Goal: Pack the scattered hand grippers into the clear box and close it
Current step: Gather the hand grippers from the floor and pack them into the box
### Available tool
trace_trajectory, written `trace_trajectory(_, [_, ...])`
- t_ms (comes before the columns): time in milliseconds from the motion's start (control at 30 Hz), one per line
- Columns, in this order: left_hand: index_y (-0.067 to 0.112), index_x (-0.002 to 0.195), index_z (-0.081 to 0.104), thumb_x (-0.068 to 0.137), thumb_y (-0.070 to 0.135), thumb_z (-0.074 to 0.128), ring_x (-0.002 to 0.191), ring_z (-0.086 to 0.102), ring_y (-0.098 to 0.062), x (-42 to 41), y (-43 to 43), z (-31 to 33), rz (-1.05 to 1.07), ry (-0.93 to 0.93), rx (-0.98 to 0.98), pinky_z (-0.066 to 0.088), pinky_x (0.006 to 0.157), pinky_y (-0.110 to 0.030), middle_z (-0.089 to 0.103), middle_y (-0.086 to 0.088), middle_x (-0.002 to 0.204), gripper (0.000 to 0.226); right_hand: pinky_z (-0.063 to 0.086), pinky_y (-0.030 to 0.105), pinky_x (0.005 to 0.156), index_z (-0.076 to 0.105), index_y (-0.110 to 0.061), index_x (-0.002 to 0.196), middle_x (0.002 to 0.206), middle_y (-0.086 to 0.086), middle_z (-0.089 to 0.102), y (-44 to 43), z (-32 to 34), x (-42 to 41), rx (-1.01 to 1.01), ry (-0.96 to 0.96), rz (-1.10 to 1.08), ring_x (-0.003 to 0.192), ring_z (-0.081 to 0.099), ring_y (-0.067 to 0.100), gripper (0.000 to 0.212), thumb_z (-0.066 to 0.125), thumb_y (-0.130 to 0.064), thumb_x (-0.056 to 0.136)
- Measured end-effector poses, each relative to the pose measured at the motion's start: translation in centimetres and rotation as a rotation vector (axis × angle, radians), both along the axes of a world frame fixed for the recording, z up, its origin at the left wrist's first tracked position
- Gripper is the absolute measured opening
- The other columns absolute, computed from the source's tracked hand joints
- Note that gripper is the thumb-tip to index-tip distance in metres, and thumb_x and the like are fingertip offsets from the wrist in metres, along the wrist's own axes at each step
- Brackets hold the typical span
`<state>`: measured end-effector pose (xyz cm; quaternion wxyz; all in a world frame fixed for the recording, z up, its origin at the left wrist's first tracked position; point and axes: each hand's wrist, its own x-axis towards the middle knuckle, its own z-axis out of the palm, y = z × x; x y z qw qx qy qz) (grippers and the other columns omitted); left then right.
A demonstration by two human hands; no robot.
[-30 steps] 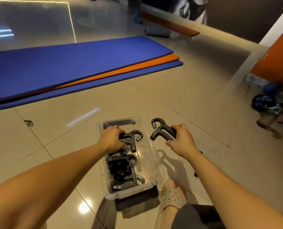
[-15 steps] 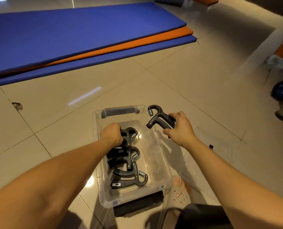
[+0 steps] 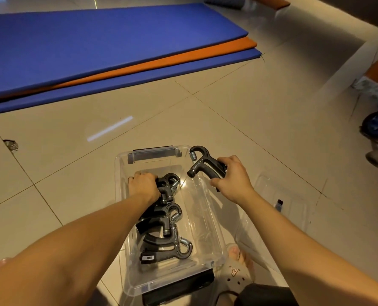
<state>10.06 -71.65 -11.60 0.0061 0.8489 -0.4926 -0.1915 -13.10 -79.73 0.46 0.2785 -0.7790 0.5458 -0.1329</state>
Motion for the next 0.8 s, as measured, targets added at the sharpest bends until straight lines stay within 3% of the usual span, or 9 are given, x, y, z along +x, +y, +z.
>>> trace_trajectory(133, [0.03, 0.14, 0.056, 0.086, 0.024, 0.072, 0.124, 0.045, -0.028, -0.2, 0.1, -0.2, 0.034, 0.038, -0.001, 0.038, 0.102, -0.043, 0.062, -0.005, 0.126, 0.057, 0.056, 0.037, 0.083, 0.06, -0.011, 0.131, 0.113, -0.001, 0.046, 0.1, 0.0, 0.0, 0.015, -0.002, 0.005, 0.086, 0.051, 0.012, 0.061, 0.08, -0.013, 0.073])
trace_trajectory(300, [0.029, 0.14, 0.056, 0.084, 0.022, 0.072, 0.123, 0.046, -0.028, -0.2, 0.1, -0.3, 0.04, 0.02, 0.015, 0.039, 0.102, -0.042, 0.059, -0.006, 0.13, 0.059, 0.058, 0.041, 0.082, 0.061, -0.012, 0.127, 0.111, -0.001, 0.046, 0.2, 0.0, -0.3, 0.017, 0.002, -0.001, 0.084, 0.052, 0.012, 0.057, 0.08, -0.013, 0.074])
trace_trajectory(400, [0.027, 0.139, 0.057, 0.082, 0.026, 0.072, 0.123, 0.047, -0.028, -0.2, 0.1, -0.2, 0.022, -0.03, 0.025, 0.039, 0.102, -0.042, 0.06, -0.005, 0.129, 0.059, 0.056, 0.037, 0.082, 0.061, -0.012, 0.126, 0.111, -0.002, 0.046, 0.4, 0.1, -0.3, 0.011, -0.004, 0.007, 0.083, 0.051, 0.01, 0.056, 0.08, -0.012, 0.074])
trace_trajectory(533, [0.021, 0.128, 0.064, 0.082, 0.023, 0.073, 0.119, 0.05, -0.028, -0.1, 0.2, 1.1, 0.043, 0.0, 0.002, 0.042, 0.099, -0.042, 0.064, -0.006, 0.124, 0.048, 0.043, 0.026, 0.08, 0.059, -0.011, 0.131, 0.114, -0.001, 0.046, 0.1, 0.4, -0.3, -0.015, 0.003, 0.005, 0.09, 0.051, 0.014, 0.061, 0.081, -0.014, 0.075])
trace_trajectory(667, [0.011, 0.126, 0.065, 0.087, 0.018, 0.073, 0.109, 0.062, -0.026, 0.2, -0.3, 4.9, 0.211, 0.38, -0.171, 0.053, 0.093, -0.039, 0.067, -0.008, 0.121, 0.04, 0.043, 0.027, 0.083, 0.055, -0.009, 0.138, 0.117, -0.001, 0.045, -0.2, 1.0, -0.2, -0.026, 0.007, 0.008, 0.095, 0.051, 0.015, 0.069, 0.082, -0.016, 0.075])
trace_trajectory(800, [0.013, 0.109, 0.068, 0.09, 0.036, 0.072, 0.092, 0.066, -0.02, 0.3, -0.5, 10.8, 0.377, 0.937, -0.386, 0.055, 0.08, -0.035, 0.069, -0.006, 0.104, 0.03, 0.044, 0.027, 0.079, 0.059, -0.01, 0.132, 0.113, -0.001, 0.046, 0.4, 2.1, 0.4, -0.044, -0.014, 0.016, 0.09, 0.052, 0.015, 0.063, 0.082, -0.015, 0.074])
